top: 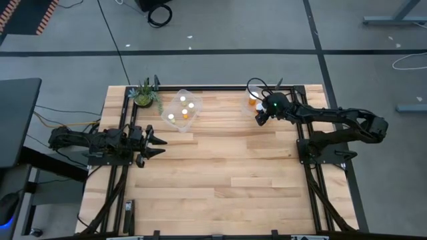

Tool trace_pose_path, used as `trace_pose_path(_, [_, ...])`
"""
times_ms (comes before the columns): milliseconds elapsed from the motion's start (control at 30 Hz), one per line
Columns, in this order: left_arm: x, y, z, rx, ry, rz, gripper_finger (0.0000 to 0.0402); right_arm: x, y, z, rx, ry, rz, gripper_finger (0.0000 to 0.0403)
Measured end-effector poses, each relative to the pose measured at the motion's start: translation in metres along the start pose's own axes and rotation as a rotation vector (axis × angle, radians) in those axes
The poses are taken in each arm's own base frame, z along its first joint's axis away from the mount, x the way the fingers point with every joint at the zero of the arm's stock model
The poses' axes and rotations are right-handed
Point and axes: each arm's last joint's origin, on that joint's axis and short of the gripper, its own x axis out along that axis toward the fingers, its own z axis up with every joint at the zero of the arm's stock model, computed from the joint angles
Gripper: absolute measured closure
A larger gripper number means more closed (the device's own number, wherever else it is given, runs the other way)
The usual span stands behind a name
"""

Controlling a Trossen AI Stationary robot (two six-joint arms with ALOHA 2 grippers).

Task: Pick and place medicine bottles into bin by pill shape (circle, oval)
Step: Put the large orange capsule bottle into the right transparent bin, then return to Home Position

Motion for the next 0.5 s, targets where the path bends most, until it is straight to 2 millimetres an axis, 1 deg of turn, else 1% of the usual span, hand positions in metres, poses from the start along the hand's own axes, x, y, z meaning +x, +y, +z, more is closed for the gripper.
trace_pose_path(233, [0.0,0.0,0.0,0.0,0.0,0.0,0.023,0.0,0.0,0.001,-0.005,0.001,0.0,0.0123])
trace_pose_path(500, [0.0,0.0,0.0,0.0,0.0,0.0,0.023,-0.004,0.003,0.016,-0.045,-0.03,0.025,0.0116])
